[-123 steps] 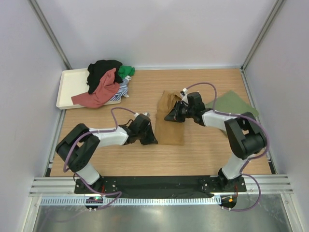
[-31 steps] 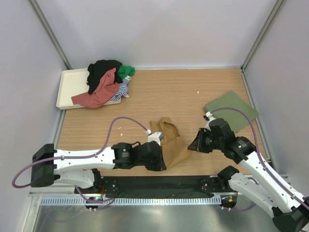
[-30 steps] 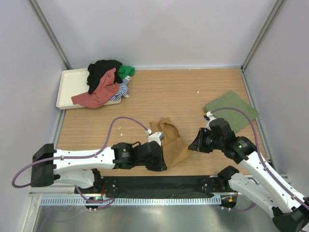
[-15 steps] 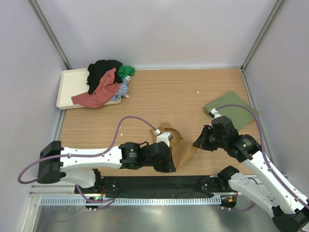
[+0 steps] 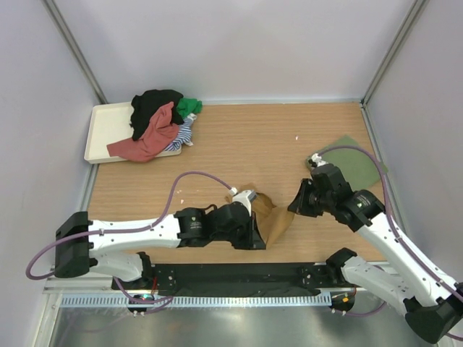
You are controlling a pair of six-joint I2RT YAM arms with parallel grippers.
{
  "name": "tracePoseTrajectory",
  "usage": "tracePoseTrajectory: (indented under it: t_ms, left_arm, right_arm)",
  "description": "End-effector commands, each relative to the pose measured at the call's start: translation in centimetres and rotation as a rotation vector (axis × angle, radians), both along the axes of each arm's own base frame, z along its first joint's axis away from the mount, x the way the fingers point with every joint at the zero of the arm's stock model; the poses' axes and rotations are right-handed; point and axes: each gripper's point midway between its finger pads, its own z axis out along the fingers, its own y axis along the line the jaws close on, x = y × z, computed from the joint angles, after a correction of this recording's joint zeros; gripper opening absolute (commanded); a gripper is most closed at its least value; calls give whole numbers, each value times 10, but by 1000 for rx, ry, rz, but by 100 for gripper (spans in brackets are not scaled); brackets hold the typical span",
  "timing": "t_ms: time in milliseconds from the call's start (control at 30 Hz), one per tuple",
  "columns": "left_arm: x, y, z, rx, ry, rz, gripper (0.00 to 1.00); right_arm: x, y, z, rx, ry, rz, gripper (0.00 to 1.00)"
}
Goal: Fold and stack the tank tops
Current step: Fold the tank top
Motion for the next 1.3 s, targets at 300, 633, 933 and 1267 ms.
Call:
tracePoseTrajectory:
  t_ms: [300, 633, 933, 1267]
  left_arm:
    - [40, 24, 13, -94, 65, 50, 4]
    - [73, 44, 12, -100, 77, 92, 4]
    - [110, 74, 7, -117, 99, 155, 3]
    - [153, 114, -8, -147, 142, 251, 3]
  right_arm:
    - [59, 31, 25, 5, -109, 25, 2]
    - [93, 56, 26, 8, -100, 51, 2]
    - [127, 83, 20, 22, -81, 78, 2]
    - [168, 114, 16, 51, -79, 98, 2]
